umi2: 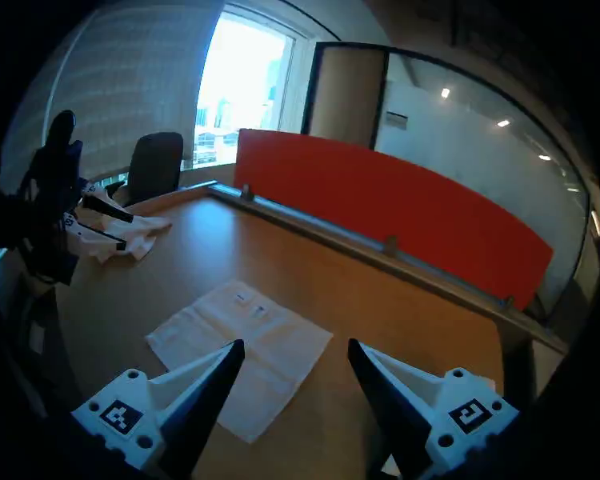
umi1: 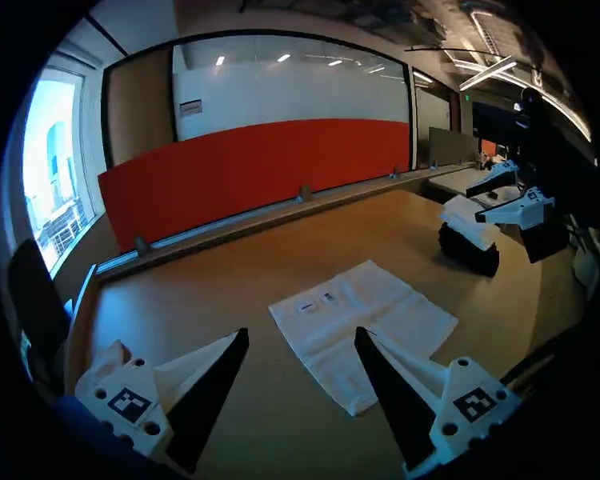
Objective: Fold towel
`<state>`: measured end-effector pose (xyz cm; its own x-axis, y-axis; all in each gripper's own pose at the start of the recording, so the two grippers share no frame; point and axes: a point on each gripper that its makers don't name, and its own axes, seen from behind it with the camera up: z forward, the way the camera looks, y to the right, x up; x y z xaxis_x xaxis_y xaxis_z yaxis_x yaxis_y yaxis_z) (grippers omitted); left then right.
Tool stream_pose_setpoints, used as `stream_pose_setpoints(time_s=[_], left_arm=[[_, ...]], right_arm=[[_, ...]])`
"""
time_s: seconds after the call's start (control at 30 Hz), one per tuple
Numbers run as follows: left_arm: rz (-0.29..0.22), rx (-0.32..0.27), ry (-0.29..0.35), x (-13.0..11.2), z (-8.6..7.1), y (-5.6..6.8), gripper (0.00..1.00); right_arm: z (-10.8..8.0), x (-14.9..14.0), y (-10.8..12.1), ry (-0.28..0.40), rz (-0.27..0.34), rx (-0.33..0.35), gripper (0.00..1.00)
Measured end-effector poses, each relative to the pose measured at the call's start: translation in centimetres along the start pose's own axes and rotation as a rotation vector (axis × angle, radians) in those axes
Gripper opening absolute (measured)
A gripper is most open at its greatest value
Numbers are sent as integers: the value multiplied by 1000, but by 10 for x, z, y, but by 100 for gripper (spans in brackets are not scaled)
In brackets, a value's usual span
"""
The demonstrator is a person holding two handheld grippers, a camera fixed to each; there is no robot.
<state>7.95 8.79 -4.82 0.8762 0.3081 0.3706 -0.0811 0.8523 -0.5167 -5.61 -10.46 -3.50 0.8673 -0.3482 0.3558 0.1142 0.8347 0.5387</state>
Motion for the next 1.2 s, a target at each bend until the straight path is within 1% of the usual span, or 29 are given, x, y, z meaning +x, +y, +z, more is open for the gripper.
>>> stream_pose_setpoints(time_s=[0.2,0.5,0.7,0.9,1.2], left_arm=[[4,-28,-35,-25,17,13,99],[13,-70,-117,-71,43,29,99],[24,-96,-172,-102,57,43,98],[27,-123,-221,-129,67,55,98],[15,-143,-271,-157,76,65,98]], right_arm=[[13,-28,-9,-34,4,20,100],[32,-73,-22,-97,-1,44,100],[42,-102,-32,-136,12,59,100],[51,-129,-41,-177,18,73,100],[58,-161,-52,-225,16,94,100]])
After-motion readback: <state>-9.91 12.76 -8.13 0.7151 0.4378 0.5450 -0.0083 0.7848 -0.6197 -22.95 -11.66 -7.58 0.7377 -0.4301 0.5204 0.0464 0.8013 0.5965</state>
